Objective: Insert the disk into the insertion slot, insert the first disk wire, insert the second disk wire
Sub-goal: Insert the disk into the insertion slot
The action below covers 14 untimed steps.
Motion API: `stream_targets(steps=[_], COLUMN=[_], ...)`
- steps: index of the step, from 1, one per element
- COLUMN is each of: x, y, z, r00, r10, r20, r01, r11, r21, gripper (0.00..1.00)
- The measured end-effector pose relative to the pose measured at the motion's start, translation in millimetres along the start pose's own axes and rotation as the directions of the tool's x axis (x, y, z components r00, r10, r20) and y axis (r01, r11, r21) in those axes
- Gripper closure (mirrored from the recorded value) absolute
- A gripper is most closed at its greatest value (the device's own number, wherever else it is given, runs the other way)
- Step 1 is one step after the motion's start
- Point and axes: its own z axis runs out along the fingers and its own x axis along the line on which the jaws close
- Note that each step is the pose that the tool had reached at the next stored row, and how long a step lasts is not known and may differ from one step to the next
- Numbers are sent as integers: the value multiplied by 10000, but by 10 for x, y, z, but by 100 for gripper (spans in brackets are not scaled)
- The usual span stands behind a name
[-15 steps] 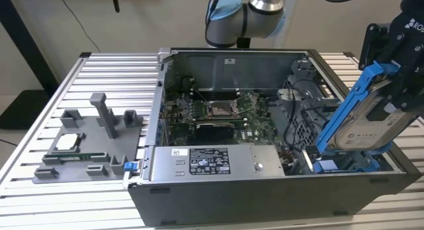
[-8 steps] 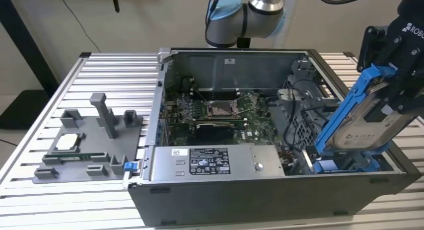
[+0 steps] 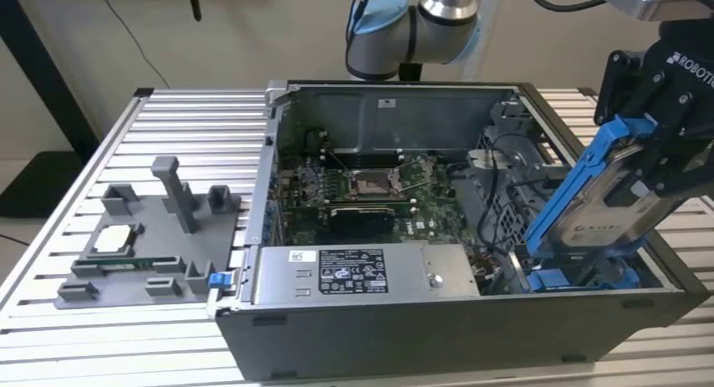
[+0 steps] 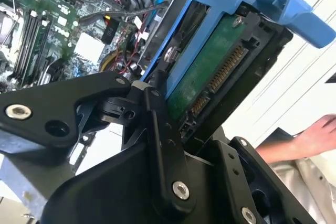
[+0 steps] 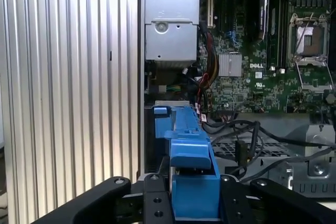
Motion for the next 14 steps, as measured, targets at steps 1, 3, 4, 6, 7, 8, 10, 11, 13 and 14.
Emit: stream_targets(steps=[1,3,4,6,7,8,10,11,13,14], x=[1,2,3,4,5,5,6,7,8,8], y=[0,-1,-2,-5,-7,-7,-9,-11,-14,-16], z=[19,51,68,102,120,135,165,179,203,215], r00=[10000,10000,10000,10000,10000,10000,9999,9999,9998,9998], r10=[0,1,1,0,-1,0,-1,-2,-2,-2], r20=[11,33,44,66,77,91,126,147,199,224], r01=[0,-1,-1,0,1,0,1,1,2,1], r11=[10000,10000,10000,10000,10000,10000,10000,10000,10000,10000], r21=[3,7,9,12,13,14,18,19,22,23], gripper=[100,100,100,100,100,100,100,100,100,100])
